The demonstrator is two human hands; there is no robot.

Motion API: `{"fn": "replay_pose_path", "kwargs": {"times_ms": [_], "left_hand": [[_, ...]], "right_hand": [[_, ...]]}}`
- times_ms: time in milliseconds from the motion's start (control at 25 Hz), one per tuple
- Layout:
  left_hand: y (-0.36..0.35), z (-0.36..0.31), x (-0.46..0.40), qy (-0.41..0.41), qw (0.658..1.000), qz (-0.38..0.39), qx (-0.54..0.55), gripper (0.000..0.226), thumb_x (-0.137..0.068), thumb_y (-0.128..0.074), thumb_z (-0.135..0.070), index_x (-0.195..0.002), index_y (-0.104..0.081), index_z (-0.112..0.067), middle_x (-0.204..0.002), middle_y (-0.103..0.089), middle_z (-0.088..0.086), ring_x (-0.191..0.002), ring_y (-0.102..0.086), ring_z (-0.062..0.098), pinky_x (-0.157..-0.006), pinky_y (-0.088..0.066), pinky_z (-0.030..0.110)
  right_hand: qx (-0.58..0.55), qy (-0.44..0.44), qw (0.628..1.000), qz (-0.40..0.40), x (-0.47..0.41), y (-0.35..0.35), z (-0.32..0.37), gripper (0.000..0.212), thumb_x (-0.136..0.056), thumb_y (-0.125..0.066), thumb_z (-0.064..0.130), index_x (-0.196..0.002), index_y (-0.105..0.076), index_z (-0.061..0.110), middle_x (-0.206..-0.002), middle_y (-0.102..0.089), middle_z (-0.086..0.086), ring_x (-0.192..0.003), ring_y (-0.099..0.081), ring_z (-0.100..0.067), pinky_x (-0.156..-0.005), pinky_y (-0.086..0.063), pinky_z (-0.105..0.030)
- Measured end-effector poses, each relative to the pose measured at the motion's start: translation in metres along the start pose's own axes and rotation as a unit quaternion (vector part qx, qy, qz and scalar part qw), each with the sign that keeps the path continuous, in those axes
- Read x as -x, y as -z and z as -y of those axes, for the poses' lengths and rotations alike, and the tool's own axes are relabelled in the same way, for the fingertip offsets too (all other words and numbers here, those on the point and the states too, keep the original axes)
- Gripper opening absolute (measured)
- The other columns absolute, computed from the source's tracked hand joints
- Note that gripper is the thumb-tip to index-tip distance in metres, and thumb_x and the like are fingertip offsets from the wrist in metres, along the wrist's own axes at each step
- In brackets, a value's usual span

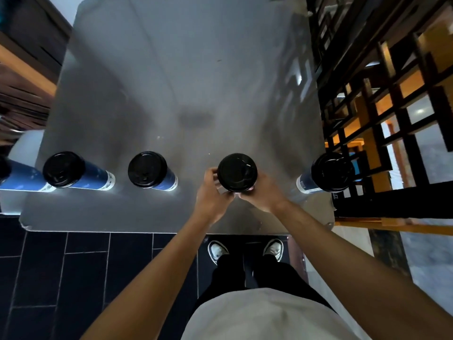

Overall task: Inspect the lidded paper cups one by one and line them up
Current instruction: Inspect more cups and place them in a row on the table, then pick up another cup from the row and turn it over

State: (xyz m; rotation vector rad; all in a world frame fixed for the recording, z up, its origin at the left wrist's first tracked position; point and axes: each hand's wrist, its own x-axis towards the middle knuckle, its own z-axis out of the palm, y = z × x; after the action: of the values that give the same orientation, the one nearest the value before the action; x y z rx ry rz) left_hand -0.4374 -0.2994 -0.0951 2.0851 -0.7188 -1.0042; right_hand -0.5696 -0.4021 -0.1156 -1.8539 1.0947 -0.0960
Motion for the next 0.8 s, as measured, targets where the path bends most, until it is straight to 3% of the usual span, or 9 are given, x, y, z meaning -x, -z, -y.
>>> {"fn": "replay_pose_path", "kwargs": {"times_ms": [200, 280, 360, 440, 520, 560, 600, 680, 800], "left_hand": [[-0.001, -0.001, 0.000, 0.012, 1.000, -0.004, -0.002, 0.058, -0.077, -0.082, -0.014, -0.122, -0.048, -0.025, -0.108, -0.064, -0.018, -0.102, -0.064, 0.005, -0.085, -0.048, 0.022], [0.000, -0.001, 0.002, 0.022, 1.000, 0.003, 0.006, 0.058, -0.078, -0.081, -0.014, -0.124, -0.047, -0.026, -0.112, -0.064, -0.016, -0.107, -0.063, 0.006, -0.089, -0.050, 0.025], [-0.002, -0.002, 0.003, 0.034, 0.999, 0.016, 0.013, 0.061, -0.078, -0.080, -0.016, -0.127, -0.045, -0.026, -0.119, -0.063, -0.011, -0.112, -0.061, 0.009, -0.095, -0.050, 0.030], [-0.007, -0.004, 0.010, 0.073, 0.997, 0.026, 0.026, 0.066, -0.077, -0.080, -0.017, -0.131, -0.044, -0.025, -0.120, -0.060, -0.008, -0.110, -0.059, 0.011, -0.093, -0.048, 0.032], [-0.015, 0.003, 0.018, 0.137, 0.990, 0.028, 0.009, 0.041, -0.080, -0.077, -0.015, -0.114, -0.055, -0.020, -0.103, -0.060, -0.004, -0.091, -0.060, 0.011, -0.084, -0.049, 0.036], [-0.018, 0.007, 0.024, 0.156, 0.987, 0.036, -0.014, 0.023, -0.083, -0.075, -0.016, -0.100, -0.060, -0.019, -0.094, -0.061, -0.001, -0.081, -0.060, 0.012, -0.082, -0.050, 0.039], [-0.023, 0.012, 0.029, 0.159, 0.985, 0.050, -0.036, 0.014, -0.085, -0.074, -0.020, -0.095, -0.065, -0.016, -0.094, -0.064, 0.002, -0.081, -0.062, 0.015, -0.084, -0.053, 0.041], [-0.035, 0.016, 0.035, 0.157, 0.981, 0.087, -0.069, 0.033, -0.088, -0.070, -0.026, -0.118, -0.069, -0.012, -0.115, -0.069, 0.003, -0.104, -0.067, 0.020, -0.090, -0.049, 0.032], [-0.061, -0.008, 0.037, 0.104, 0.983, 0.123, -0.086, 0.032, -0.090, -0.068, -0.024, -0.120, -0.070, -0.015, -0.112, -0.072, 0.000, -0.109, -0.067, 0.018, -0.089, -0.046, 0.024]], "right_hand": [[-0.022, -0.017, 1.000, -0.005, -0.003, -0.006, 0.000, 0.063, -0.075, -0.078, 0.008, -0.134, -0.057, 0.015, -0.099, -0.065, 0.007, -0.097, -0.068, -0.021, -0.078, -0.048, -0.024], [-0.034, -0.029, 0.999, -0.007, -0.003, -0.008, 0.000, 0.064, -0.076, -0.077, 0.005, -0.136, -0.056, 0.014, -0.105, -0.068, 0.001, -0.104, -0.068, -0.024, -0.080, -0.046, -0.024], [-0.045, -0.030, 0.999, -0.006, 0.000, -0.011, -0.001, 0.071, -0.075, -0.076, 0.006, -0.141, -0.052, 0.013, -0.121, -0.069, -0.005, -0.114, -0.066, -0.025, -0.086, -0.044, -0.021], [-0.072, -0.042, 0.996, 0.015, 0.004, -0.011, -0.007, 0.090, -0.072, -0.075, 0.012, -0.153, -0.037, 0.018, -0.141, -0.060, -0.003, -0.127, -0.059, -0.020, -0.100, -0.049, -0.028], [-0.122, -0.091, 0.988, 0.022, 0.016, -0.006, -0.020, 0.095, -0.077, -0.074, 0.008, -0.159, -0.027, 0.022, -0.153, -0.048, 0.001, -0.133, -0.054, -0.018, -0.107, -0.051, -0.038], [-0.136, -0.118, 0.984, 0.011, 0.027, 0.000, -0.029, 0.088, -0.081, -0.073, 0.005, -0.157, -0.032, 0.020, -0.154, -0.048, -0.001, -0.131, -0.056, -0.020, -0.105, -0.052, -0.039], [-0.141, -0.143, 0.980, -0.007, 0.039, 0.007, -0.041, 0.078, -0.083, -0.071, 0.005, -0.153, -0.040, 0.019, -0.150, -0.052, -0.003, -0.125, -0.061, -0.020, -0.103, -0.054, -0.040], [-0.120, -0.184, 0.974, -0.047, 0.066, 0.024, -0.062, 0.061, -0.082, -0.069, 0.012, -0.140, -0.055, 0.020, -0.134, -0.066, -0.002, -0.109, -0.068, -0.017, -0.099, -0.056, -0.042], [-0.103, -0.238, 0.958, -0.123, 0.097, 0.052, -0.087, 0.043, -0.083, -0.070, 0.011, -0.125, -0.066, 0.019, -0.107, -0.074, 0.004, -0.096, -0.071, -0.014, -0.088, -0.058, -0.034]]}}
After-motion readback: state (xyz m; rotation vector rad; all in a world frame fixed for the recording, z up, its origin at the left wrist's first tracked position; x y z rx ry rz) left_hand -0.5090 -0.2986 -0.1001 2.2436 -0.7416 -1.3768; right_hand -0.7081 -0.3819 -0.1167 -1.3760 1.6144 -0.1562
